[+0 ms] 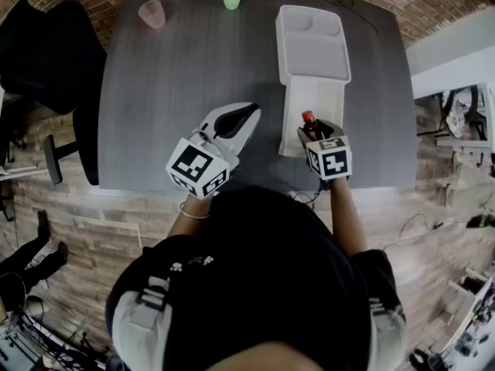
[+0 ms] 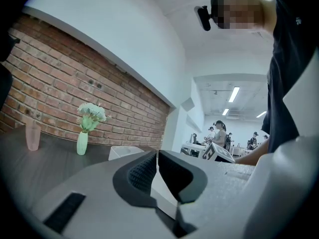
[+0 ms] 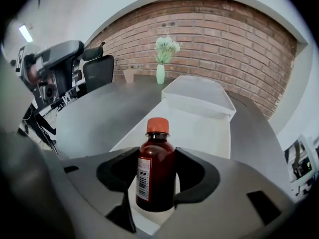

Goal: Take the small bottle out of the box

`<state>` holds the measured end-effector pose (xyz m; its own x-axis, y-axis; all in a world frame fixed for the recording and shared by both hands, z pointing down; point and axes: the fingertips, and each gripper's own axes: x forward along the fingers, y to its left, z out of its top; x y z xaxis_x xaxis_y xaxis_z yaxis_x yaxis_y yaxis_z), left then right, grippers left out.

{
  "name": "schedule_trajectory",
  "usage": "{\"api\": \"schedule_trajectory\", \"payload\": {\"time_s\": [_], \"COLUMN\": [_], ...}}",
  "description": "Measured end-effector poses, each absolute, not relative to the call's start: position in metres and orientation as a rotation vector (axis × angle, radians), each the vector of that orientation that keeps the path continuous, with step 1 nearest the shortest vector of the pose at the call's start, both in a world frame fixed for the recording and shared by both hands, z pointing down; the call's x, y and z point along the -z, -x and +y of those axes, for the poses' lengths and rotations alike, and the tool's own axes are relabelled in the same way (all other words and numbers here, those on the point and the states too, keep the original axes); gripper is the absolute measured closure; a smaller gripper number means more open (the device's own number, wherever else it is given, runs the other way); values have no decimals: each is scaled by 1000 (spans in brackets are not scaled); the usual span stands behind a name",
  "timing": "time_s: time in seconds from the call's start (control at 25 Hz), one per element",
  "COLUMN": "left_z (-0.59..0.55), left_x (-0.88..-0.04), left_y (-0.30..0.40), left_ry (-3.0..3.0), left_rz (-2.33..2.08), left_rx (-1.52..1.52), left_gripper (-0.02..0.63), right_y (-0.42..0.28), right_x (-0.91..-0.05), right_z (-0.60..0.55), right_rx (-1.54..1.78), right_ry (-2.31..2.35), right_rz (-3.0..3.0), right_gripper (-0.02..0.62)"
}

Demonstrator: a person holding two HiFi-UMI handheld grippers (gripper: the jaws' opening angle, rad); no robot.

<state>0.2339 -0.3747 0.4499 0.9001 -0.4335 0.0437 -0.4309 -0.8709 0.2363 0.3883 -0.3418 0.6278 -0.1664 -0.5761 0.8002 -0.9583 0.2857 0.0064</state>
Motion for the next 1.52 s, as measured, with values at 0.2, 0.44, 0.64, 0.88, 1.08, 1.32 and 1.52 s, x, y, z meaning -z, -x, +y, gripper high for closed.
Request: {"api": "schedule_trajectory", "payload": {"time_s": [0.2,0.44,0.64,0.88,1.08,1.32,1.52], "left_z": [-361,-346,-333,-323,-318,-313,-309], "left_x": [-439,-426,-416,-407,-402,-397,-397], "left_y": [-240,-250,-263,-279,-286,-289,-292], "left_ry": [-2838,-2855,-2878,-2912,-2916,-2908,-2905], "left_rz": [-671,-676,-662,-639,-640,-663,-666], "left_rx": [2,-22,-42,-53,-43,-36,-45], "left_gripper": [603,603,603,603,603,603,603], "right_y": [-391,-395,-401,-407,-412,-421,-424], "right_x": [-594,-556,-525,-490,-462,-433,-427], "right_z": [-340,-329,-321,-314,-309,-301,-299], "right_rx": [-675,-633,-611,-577,-527,-451,-436], "right_ry": [-1501,-1589,-1664,-1709,-1761,-1844,-1858], "right_rz": [-1955,-2045,-2123,-2214,-2273,-2317,-2335], "right_gripper": [374,373,373,373,373,373,373]}}
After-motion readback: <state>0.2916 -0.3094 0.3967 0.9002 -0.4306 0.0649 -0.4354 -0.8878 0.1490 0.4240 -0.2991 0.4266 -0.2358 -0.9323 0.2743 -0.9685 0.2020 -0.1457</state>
